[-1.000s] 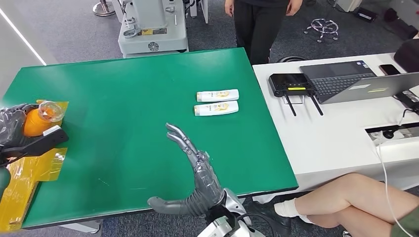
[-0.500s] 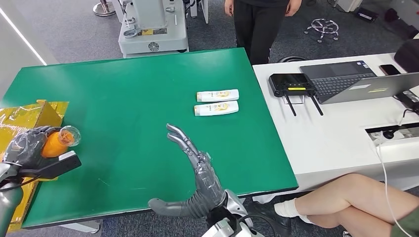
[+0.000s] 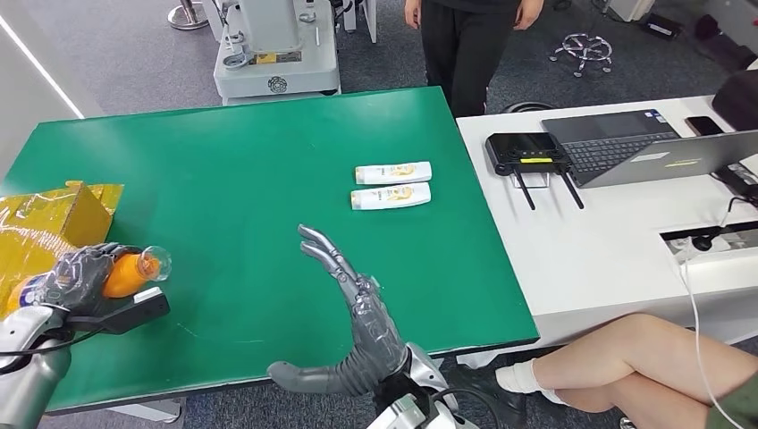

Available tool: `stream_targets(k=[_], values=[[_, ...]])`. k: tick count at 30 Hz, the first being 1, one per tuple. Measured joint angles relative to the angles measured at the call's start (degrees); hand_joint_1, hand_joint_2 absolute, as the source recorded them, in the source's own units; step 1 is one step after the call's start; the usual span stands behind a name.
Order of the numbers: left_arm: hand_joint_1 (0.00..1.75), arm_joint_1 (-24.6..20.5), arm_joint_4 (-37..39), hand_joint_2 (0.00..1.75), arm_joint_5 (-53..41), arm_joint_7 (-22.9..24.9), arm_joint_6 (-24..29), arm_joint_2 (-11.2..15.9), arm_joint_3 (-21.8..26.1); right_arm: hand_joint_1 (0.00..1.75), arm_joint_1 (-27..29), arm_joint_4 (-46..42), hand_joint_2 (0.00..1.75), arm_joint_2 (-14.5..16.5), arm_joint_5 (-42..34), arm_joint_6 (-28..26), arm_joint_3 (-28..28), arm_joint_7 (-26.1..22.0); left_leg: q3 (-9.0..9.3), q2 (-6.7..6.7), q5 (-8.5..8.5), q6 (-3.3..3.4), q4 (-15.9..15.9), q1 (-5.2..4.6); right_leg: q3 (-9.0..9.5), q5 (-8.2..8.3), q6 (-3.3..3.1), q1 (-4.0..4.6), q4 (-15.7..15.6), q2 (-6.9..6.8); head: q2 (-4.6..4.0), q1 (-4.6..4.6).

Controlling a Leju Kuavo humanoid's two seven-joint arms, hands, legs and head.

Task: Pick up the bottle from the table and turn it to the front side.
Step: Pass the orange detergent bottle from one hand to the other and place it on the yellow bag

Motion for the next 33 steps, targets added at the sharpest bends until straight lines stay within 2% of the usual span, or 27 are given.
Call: stream_targets(k=[13, 26, 28, 29, 32, 33], values=[[1.75, 0.0, 7.4, 1.75, -1.1, 0.3, 2.2, -2.8, -0.1, 0.00, 1.0, -1.4, 1.75, 0.0, 0.7, 0.4, -0.1, 0.1, 0.02, -0.01, 0.00, 0.00, 0.0, -0.01, 0.00, -0.01, 0.00, 0.00, 0.0, -0.02, 0.00, 0.00], [1.75, -4.0, 12.9, 1.75, -2.9, 1.9, 0.2, -5.8, -0.3, 0.00, 2.1, -2.2, 1.75, 0.0, 1.1, 1.0, -0.5, 0.7, 0.17, -0.07, 0.05, -0.07, 0.0, -0.03, 0.16, 0.00, 0.00, -0.02, 0.0, -0.08, 0.00, 0.01], [1.67, -4.3, 13.4, 1.75, -2.9, 1.9, 0.2, -6.0, -0.3, 0.00, 2.1, -2.2, 1.75, 0.0, 1.1, 1.0, -0.5, 0.7, 0.19, -0.07, 0.06, -0.09, 0.0, -0.03, 0.17, 0.00, -0.01, -0.02, 0.0, -0.08, 0.00, 0.01], [1.31, -4.4, 13.7, 1.75, -2.9, 2.0, 0.2, -6.0, -0.3, 0.00, 2.1, -2.2, 1.75, 0.0, 1.1, 1.1, -0.5, 0.7, 0.19, -0.07, 0.06, -0.10, 0.0, -0.03, 0.17, 0.00, -0.01, -0.02, 0.1, -0.08, 0.00, 0.01], [0.08, -4.7, 14.3, 1.75, -2.9, 2.0, -0.1, -6.2, -0.3, 0.00, 2.1, -2.2, 1.75, 0.0, 1.1, 1.1, -0.5, 0.7, 0.21, -0.07, 0.07, -0.11, 0.0, -0.03, 0.19, 0.00, -0.01, -0.01, 0.1, -0.08, 0.00, 0.00], [0.00, -4.7, 14.5, 1.75, -2.9, 2.0, -0.3, -6.2, -0.3, 0.00, 2.0, -2.2, 1.75, 0.0, 1.0, 1.1, -0.6, 0.7, 0.22, -0.08, 0.07, -0.12, 0.0, -0.02, 0.20, 0.00, -0.01, -0.01, 0.1, -0.08, 0.00, 0.00]])
